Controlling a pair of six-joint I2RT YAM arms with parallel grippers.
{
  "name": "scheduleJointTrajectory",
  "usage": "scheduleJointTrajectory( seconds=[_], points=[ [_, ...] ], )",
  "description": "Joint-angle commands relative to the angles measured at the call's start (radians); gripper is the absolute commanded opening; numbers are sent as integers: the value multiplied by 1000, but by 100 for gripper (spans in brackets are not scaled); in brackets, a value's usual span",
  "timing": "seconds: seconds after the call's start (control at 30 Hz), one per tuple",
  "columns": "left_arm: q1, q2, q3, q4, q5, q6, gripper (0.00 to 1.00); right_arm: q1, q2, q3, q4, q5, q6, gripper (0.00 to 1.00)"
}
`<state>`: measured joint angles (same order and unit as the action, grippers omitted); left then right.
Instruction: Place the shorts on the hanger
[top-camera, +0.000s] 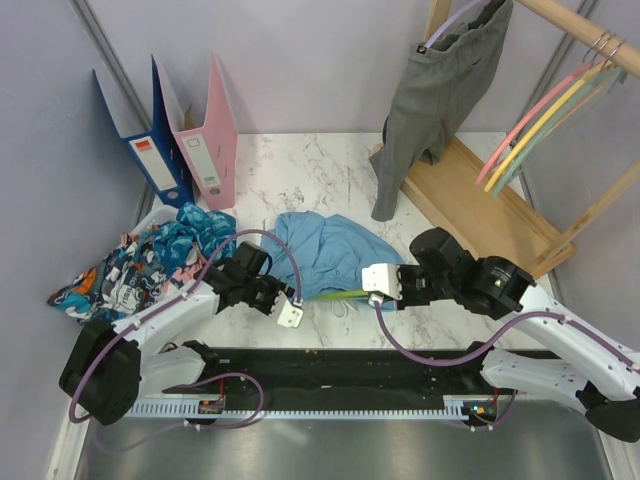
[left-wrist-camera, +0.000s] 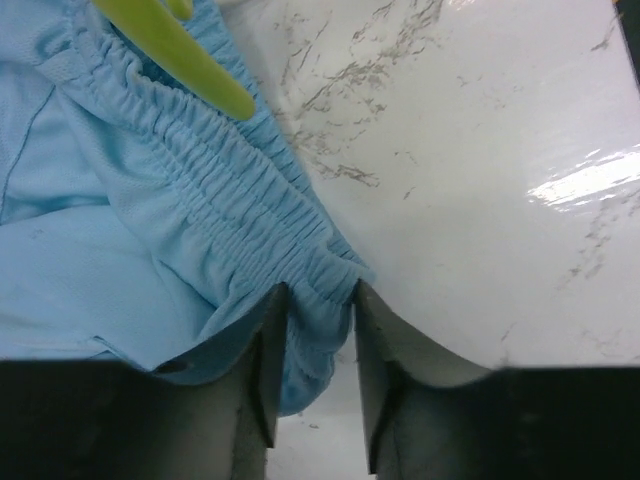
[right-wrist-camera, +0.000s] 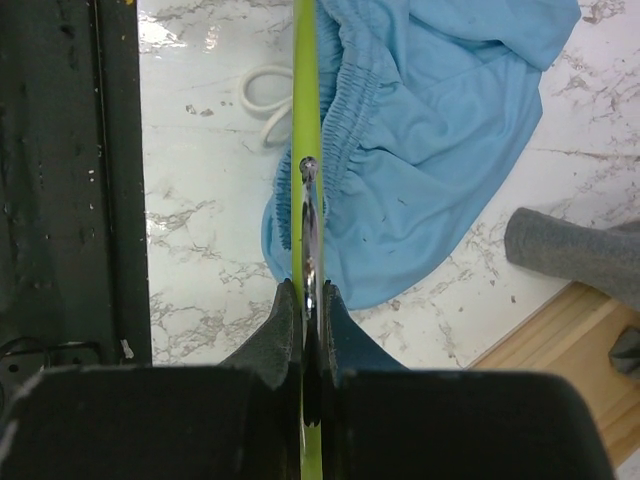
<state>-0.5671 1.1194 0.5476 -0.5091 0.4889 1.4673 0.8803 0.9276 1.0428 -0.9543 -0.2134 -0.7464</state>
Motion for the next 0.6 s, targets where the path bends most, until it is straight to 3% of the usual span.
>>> scheduleJointTrajectory(
  seconds=[0.0,0.1,0.13,0.37,0.57],
  points=[
    [-8,17,29,104,-18,-21,29,5,-4,-6,54,22,-40,0],
    [-8,5,80,103,3,-111,7,3,-18,-9,49,28,-48,0],
    [-8,3,93,100,7,-131,3,5,-29,-10,51,28,-48,0],
    [-4,68,283,-41,83,-326,2,3,-42,-23,89,48,-62,0],
    [1,114,377,-160,137,-341,2,3,-42,-41,192,121,-51,0]
  ],
)
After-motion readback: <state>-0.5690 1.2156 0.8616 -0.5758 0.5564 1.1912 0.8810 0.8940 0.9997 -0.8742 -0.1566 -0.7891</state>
